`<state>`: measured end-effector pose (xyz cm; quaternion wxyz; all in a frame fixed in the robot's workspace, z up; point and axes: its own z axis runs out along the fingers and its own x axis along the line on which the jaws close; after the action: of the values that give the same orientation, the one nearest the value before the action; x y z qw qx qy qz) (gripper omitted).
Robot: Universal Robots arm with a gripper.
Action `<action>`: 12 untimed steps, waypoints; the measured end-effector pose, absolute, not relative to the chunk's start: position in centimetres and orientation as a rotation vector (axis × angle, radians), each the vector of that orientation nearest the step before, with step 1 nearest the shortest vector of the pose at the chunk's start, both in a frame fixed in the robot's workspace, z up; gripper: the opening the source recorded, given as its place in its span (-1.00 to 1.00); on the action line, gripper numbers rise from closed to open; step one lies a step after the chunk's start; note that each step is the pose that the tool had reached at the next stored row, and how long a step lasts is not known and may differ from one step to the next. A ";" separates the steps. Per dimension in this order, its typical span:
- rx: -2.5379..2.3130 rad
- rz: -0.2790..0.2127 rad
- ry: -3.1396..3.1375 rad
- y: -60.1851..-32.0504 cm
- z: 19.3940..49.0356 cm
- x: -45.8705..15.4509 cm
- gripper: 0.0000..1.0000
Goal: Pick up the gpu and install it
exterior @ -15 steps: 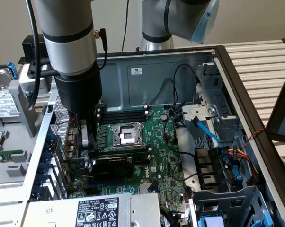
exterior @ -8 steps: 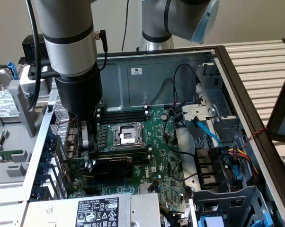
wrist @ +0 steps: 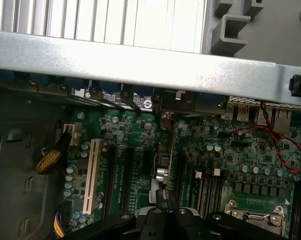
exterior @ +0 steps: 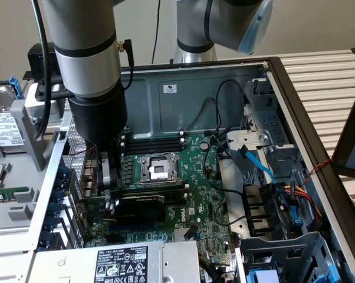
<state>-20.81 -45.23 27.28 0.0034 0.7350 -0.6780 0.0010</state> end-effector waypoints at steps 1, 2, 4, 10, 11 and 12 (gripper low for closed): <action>2.304 0.003 -2.126 -45.2 27.3 -20.8 -0.79; 2.304 0.003 -2.126 -45.2 27.3 -20.8 -0.79; 2.304 0.003 -2.126 -45.2 27.3 -20.9 -0.79; 2.304 0.003 -2.126 -45.2 27.2 -20.9 -0.79; 2.304 0.003 -2.126 -45.2 27.2 -21.0 -0.79; 2.304 0.003 -2.125 -45.2 27.2 -21.0 -0.79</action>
<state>-20.96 -45.23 27.17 0.0035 0.7350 -0.6781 0.0010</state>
